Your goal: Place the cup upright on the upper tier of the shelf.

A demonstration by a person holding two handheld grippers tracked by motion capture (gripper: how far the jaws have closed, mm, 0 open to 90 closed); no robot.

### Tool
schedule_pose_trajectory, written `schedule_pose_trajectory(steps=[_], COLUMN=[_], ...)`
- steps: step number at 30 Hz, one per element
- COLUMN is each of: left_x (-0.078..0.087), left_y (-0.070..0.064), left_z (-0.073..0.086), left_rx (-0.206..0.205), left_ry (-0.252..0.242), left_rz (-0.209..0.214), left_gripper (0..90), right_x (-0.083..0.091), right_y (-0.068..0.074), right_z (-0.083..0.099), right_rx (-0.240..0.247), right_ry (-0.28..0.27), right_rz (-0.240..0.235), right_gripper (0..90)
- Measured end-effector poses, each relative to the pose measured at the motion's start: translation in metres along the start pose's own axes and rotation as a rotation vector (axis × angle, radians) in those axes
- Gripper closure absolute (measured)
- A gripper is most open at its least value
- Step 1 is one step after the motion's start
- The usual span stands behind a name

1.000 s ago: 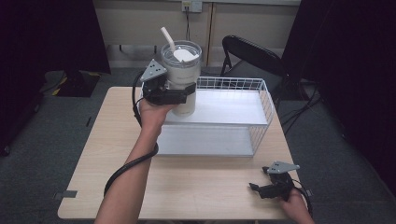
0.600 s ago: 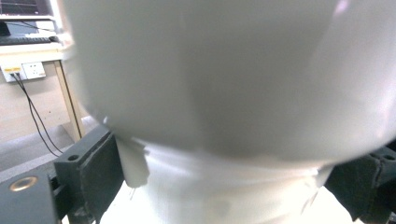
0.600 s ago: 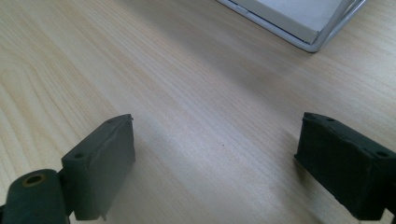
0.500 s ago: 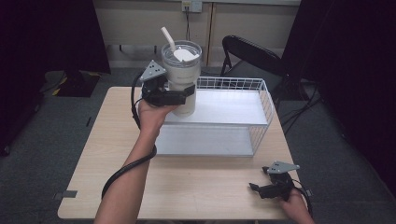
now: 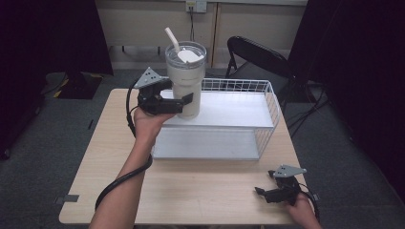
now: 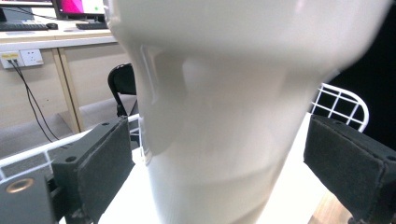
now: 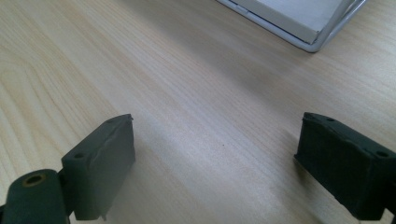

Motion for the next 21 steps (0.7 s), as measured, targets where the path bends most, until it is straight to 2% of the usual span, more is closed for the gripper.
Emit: schedule_pose_trajectory(steps=[4, 7, 9, 19, 21], left_x=[0.006, 0.014, 0.017, 0.038, 0.043], left_y=[-0.002, -0.005, -0.005, -0.006, -0.007], left_z=[0.003, 0.009, 0.012, 0.037, 0.039], left_rx=[-0.01, 0.002, -0.004, 0.002, 0.014], left_ry=[0.007, -0.001, 0.002, 0.03, 0.027], left_rz=[0.008, 0.04, 0.042, 0.047, 0.068], left_gripper=[8.6, 9.1, 12.7, 12.7, 12.6], right_x=[0.0, 0.0, 0.0, 0.0, 0.0], right_y=[0.0, 0.0, 0.0, 0.0, 0.0], right_z=[0.0, 0.0, 0.0, 0.0, 0.0], right_rx=[0.001, 0.001, 0.002, 0.001, 0.001], right_ry=[0.001, 0.002, 0.002, 0.004, 0.004], right_rz=[0.002, 0.002, 0.002, 0.001, 0.001], right_gripper=[10.7, 10.7, 10.8, 10.7, 10.7])
Point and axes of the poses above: each handheld gripper's, and its own axes: x roughly backward along the jaws, z roughly out of its underside, y roughly to its left, the point moved 5 cm from there along -x, roughly forward along the jaws, and after that the axes turned 4 degrees about y, right-handed, at the moved point
